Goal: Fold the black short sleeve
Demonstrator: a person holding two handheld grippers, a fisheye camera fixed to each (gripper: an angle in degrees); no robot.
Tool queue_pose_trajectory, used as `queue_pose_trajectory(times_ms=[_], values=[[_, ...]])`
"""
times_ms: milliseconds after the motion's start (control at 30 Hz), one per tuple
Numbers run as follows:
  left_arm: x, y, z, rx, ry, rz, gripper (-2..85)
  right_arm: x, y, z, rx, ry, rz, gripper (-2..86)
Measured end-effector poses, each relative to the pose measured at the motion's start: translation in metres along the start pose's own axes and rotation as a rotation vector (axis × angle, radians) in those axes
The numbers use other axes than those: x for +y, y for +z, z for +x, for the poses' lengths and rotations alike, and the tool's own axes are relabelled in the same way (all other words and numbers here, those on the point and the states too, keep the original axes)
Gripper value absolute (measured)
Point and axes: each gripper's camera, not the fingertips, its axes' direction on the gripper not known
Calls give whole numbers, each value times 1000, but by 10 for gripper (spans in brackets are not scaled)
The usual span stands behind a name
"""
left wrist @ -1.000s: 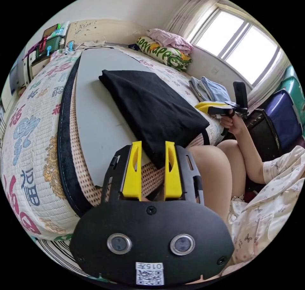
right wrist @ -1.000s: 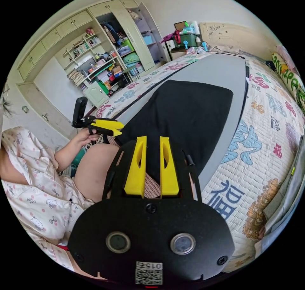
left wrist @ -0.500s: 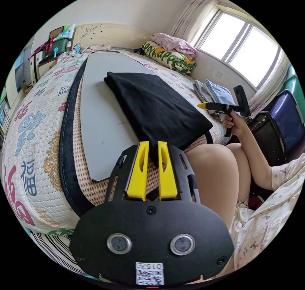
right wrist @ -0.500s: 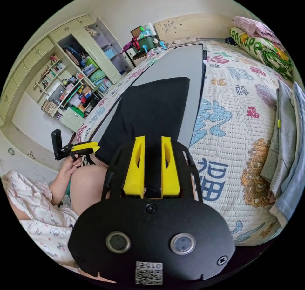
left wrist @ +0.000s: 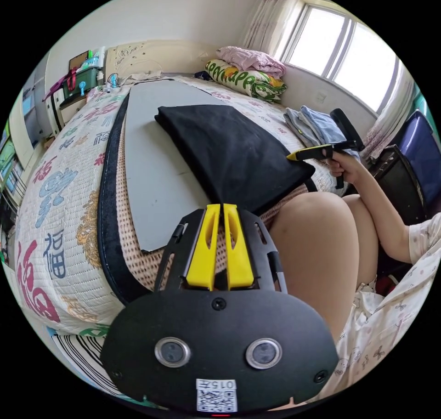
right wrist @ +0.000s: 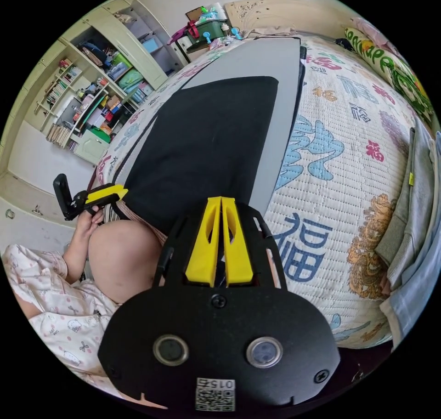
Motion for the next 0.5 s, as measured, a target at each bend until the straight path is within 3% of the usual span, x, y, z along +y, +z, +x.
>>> queue_pose_trajectory(times_ms=[100, 200, 300, 500], values=[[1, 6, -6, -22, 20, -10, 2, 17, -4, -14, 23, 13, 4, -4], [4, 10, -17, -11, 24, -5, 4, 45, -30, -32, 11, 35, 147, -5], [7, 13, -29, 15, 20, 4, 5, 86, -92, -71, 22, 79, 453, -5], [13, 16, -49, 54, 15, 29, 6, 237, -249, -218, -48, 2, 1260, -5]])
